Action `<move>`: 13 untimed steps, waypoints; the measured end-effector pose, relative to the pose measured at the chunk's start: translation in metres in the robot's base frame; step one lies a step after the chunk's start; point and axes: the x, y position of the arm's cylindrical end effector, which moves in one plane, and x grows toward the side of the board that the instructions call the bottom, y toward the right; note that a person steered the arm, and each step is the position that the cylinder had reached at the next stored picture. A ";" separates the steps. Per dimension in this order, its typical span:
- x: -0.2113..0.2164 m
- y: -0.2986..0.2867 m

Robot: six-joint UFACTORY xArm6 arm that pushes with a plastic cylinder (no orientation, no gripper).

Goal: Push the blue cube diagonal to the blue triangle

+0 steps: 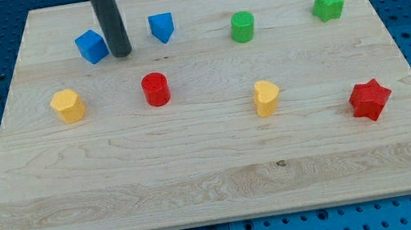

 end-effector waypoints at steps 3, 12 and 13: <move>-0.068 -0.064; 0.002 0.047; -0.040 0.097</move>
